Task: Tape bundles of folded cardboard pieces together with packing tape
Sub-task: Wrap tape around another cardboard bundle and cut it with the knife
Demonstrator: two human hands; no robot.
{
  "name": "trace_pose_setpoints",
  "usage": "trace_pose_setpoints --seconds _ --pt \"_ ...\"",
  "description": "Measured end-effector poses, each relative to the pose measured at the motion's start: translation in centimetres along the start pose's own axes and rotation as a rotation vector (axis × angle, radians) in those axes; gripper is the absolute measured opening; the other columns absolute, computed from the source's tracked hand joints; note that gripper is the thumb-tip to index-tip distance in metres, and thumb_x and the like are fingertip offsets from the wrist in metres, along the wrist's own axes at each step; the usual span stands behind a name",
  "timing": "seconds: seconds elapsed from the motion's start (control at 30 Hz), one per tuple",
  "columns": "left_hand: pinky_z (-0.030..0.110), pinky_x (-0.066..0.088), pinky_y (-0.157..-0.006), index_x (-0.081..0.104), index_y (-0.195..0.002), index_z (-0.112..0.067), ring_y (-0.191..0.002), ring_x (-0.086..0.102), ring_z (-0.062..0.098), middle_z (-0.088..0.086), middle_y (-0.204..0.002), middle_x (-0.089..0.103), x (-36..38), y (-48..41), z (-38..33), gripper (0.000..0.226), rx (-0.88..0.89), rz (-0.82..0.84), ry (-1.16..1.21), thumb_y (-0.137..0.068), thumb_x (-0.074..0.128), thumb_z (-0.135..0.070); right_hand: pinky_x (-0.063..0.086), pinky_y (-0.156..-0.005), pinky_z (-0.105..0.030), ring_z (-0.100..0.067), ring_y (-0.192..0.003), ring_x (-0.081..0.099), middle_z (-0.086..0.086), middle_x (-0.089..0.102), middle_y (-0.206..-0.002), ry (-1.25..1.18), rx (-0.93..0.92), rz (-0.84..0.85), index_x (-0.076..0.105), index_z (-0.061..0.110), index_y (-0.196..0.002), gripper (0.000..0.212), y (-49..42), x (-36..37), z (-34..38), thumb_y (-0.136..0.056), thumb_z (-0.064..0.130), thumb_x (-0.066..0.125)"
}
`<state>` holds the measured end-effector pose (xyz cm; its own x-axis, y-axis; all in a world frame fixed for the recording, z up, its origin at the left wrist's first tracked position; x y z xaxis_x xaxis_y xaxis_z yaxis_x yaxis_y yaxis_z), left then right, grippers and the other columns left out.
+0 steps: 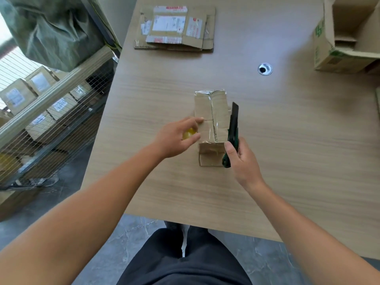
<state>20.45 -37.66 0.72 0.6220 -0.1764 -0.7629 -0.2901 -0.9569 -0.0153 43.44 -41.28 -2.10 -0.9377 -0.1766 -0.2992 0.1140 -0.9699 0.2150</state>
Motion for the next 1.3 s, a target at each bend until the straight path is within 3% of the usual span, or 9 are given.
trace_pose_setpoints --seconds 0.1,0.23,0.4,0.53,0.7,0.97,1.07,1.13,1.3 --pt "0.027 0.045 -0.087 0.060 -0.104 -0.020 -0.117 0.061 0.014 -0.018 -0.144 0.055 0.1 -0.1 -0.1 0.012 -0.020 0.073 0.001 -0.095 0.064 -0.026 0.023 -0.122 -0.036 -0.020 -0.149 0.030 -0.003 0.040 -0.159 0.240 -0.199 -0.080 0.039 0.019 -0.153 0.059 -1.0 0.4 2.4 -0.100 0.042 0.046" --pt "0.030 0.049 -0.089 0.058 -0.097 -0.025 -0.113 0.064 0.015 -0.020 -0.141 0.057 0.5 0.2 -0.4 0.007 -0.088 0.044 0.043 -0.095 0.064 -0.028 0.009 -0.127 -0.043 -0.015 -0.153 0.020 -0.008 0.038 -0.161 0.347 -0.176 0.146 0.045 0.013 -0.152 0.061 -1.5 2.4 2.8 -0.098 0.042 0.045" --pt "0.030 0.049 -0.096 0.061 -0.095 -0.026 -0.109 0.063 0.005 -0.013 -0.120 0.069 -2.6 3.4 2.3 0.008 -0.344 -0.374 0.380 -0.092 0.067 -0.027 0.005 -0.128 -0.045 -0.011 -0.154 0.014 -0.008 0.029 -0.165 0.367 -0.110 0.116 0.040 0.014 -0.155 0.064 -1.3 2.0 2.9 -0.099 0.045 0.043" --pt "0.031 0.040 -0.073 0.059 -0.095 -0.021 -0.086 0.057 0.014 -0.006 -0.100 0.063 -4.6 6.7 5.0 0.027 -0.388 -0.263 0.048 -0.083 0.079 -0.036 -0.010 -0.126 -0.038 -0.017 -0.156 0.014 -0.010 0.037 -0.162 0.613 -0.182 0.043 0.040 0.012 -0.155 0.066 -0.6 3.1 4.3 -0.100 0.049 0.038" --pt "0.036 0.032 -0.067 0.060 -0.095 -0.004 -0.069 0.056 0.039 0.014 -0.098 0.061 -5.6 9.9 7.3 0.022 -0.227 -0.144 -0.284 -0.091 0.072 -0.022 -0.004 -0.127 -0.045 -0.026 -0.157 0.014 -0.011 0.033 -0.164 0.793 -0.278 -0.036 0.041 0.002 -0.150 0.072 1.9 6.9 5.8 -0.101 0.053 0.028" --pt "0.042 0.045 -0.061 0.063 -0.080 -0.001 -0.062 0.059 0.037 0.017 -0.077 0.061 -6.5 13.4 11.4 0.013 -0.022 -0.213 -0.471 -0.090 0.069 -0.007 0.001 -0.127 -0.050 -0.033 -0.147 0.039 -0.017 0.059 -0.141 0.892 -0.475 -0.153 0.059 -0.001 -0.131 0.049 5.4 12.2 7.2 -0.104 0.037 0.045" --pt "0.040 0.045 -0.065 0.066 -0.081 -0.005 -0.064 0.060 0.033 0.011 -0.081 0.066 -6.4 15.2 12.8 0.014 0.003 -0.301 -0.491 -0.094 0.065 -0.010 0.007 -0.126 -0.055 -0.025 -0.108 0.063 -0.003 0.068 -0.100 0.870 -0.334 0.013 0.061 0.013 -0.106 0.035 6.8 16.7 6.6 -0.102 0.042 0.041" --pt "0.040 0.044 -0.069 0.070 -0.087 -0.007 -0.070 0.062 0.029 0.007 -0.093 0.071 -6.1 16.4 13.3 0.011 -0.022 -0.353 -0.492 -0.095 0.065 -0.012 0.021 -0.120 -0.058 -0.020 -0.077 0.055 0.007 0.054 -0.076 0.832 -0.177 0.110 0.050 0.019 -0.090 0.031 7.0 19.6 5.4 -0.105 0.044 0.040" --pt "0.041 0.043 -0.083 0.072 -0.094 -0.011 -0.095 0.064 0.026 0.002 -0.115 0.071 -5.7 18.3 13.1 0.014 -0.226 -0.401 -0.392 -0.098 0.062 -0.019 0.046 -0.086 -0.046 -0.035 -0.080 0.063 -0.003 0.066 -0.083 0.767 0.065 0.154 0.052 0.015 -0.106 0.031 5.9 24.2 3.0 -0.106 0.044 0.042"
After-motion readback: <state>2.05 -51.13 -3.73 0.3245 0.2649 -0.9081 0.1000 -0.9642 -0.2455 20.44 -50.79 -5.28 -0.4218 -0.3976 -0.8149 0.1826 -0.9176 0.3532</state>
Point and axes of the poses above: each hand's wrist, its own y-axis away from the middle knuckle, its own x-axis out of the palm, z = x × y, the point moved 3 cm from there along -y, towards the middle knuckle
